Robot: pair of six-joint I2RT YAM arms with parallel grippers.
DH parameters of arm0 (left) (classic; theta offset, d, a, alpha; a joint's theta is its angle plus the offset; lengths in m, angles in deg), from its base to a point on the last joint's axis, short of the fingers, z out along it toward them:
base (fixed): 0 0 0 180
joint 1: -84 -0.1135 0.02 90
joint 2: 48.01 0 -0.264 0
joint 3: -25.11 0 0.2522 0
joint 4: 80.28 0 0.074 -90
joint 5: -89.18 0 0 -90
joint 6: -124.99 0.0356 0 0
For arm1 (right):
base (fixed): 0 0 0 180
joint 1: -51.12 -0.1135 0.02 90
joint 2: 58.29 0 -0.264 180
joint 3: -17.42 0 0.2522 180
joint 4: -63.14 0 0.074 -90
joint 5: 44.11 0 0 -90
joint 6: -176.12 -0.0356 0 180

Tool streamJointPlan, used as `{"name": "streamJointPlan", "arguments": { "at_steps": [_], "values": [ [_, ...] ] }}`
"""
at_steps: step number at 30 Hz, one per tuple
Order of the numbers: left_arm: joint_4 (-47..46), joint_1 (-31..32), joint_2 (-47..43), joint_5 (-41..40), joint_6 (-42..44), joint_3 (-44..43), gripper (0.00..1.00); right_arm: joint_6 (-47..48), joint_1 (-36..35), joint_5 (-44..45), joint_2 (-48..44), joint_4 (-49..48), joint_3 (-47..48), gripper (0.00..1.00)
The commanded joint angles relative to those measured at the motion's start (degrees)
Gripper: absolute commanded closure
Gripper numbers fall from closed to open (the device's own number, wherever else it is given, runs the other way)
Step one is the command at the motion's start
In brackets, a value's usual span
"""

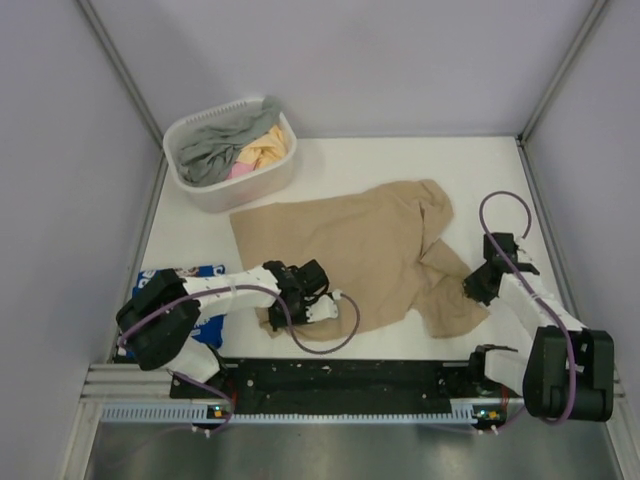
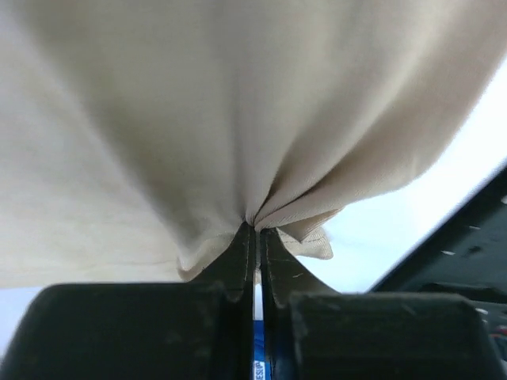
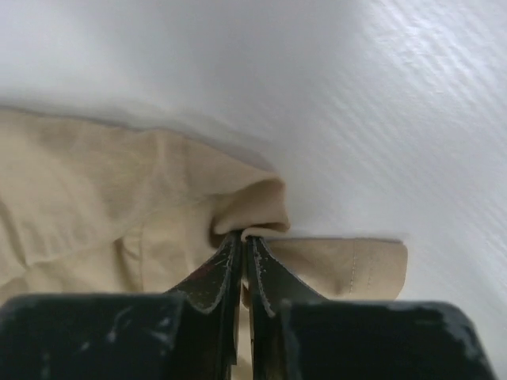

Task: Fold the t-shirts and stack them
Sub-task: Flatten out the tshirt

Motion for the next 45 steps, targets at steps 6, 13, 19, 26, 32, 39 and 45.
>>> {"name": "streamJointPlan", "arguments": {
  "at_steps": [6, 13, 19, 26, 32, 39, 45],
  "values": [
    [-0.08, -16.87, -8.41, -7.90, 3.17, -14.51, 1.00, 13.36, 0.19, -15.21, -8.10, -5.49, 10.47, 1.00],
    [6.78, -20.57, -12.74, -15.19, 6.50, -37.70, 1.00, 24.71, 0.19, -13.11, -16.56, 2.42, 37.00, 1.00],
    [8.28, -20.58, -12.12, -21.43, 10.72, -59.59, 1.00, 29.45, 0.19, -12.14, -17.35, 5.15, 59.42, 1.00],
    [9.33, -20.66, -14.23, -23.99, 14.95, -72.27, 1.00, 34.11, 0.19, -10.84, -17.97, 7.26, 78.32, 1.00],
    [12.58, -20.49, -15.64, -20.22, 13.11, -74.56, 1.00, 34.82, 0.19, -10.30, -18.58, 8.05, 82.31, 1.00],
    [9.95, -20.84, -13.01, -18.10, 12.14, -68.59, 1.00, 35.09, 0.19, -10.30, -13.67, 6.13, 74.41, 1.00],
    [2.49, -22.16, -3.97, -18.10, 12.14, -69.72, 1.00, 36.75, 0.27, -9.68, 0.20, 3.22, 75.43, 1.00]
  ]
}}
